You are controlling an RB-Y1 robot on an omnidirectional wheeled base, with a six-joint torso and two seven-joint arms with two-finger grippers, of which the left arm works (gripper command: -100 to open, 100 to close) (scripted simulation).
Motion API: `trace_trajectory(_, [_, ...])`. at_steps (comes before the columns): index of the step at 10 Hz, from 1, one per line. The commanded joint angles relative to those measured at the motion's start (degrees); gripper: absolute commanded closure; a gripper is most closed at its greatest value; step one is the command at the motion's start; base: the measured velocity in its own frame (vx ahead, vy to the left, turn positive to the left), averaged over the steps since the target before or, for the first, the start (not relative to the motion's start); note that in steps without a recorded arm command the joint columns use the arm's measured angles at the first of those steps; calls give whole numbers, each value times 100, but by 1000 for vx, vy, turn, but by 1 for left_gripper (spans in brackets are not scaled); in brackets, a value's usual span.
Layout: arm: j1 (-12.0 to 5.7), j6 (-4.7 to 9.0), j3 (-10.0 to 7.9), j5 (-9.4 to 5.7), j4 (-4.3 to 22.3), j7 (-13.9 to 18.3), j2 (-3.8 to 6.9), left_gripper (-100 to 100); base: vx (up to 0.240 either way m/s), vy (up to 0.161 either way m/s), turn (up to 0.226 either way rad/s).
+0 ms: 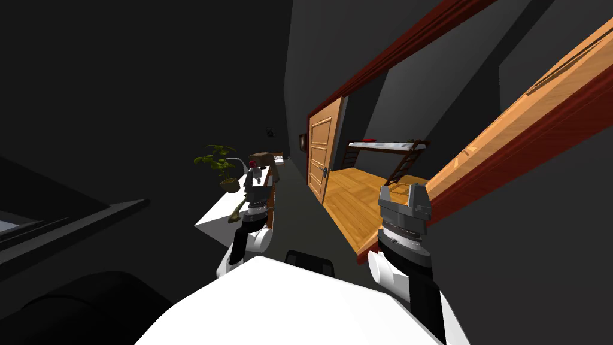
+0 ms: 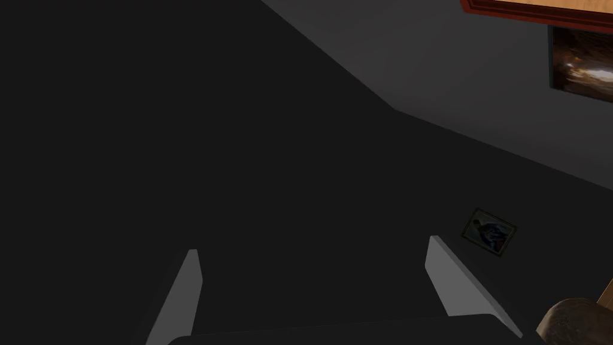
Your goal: Push the door open
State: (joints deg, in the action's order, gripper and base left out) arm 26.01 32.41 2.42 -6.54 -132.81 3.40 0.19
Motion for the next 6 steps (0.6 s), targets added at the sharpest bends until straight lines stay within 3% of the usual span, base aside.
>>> trace_trajectory(1, [-92,-8,25,10,158,10,48,-100,33,10,-65])
trace_trajectory(6, [-444,-40,121,46,765,49,188,-100,128,47,-73])
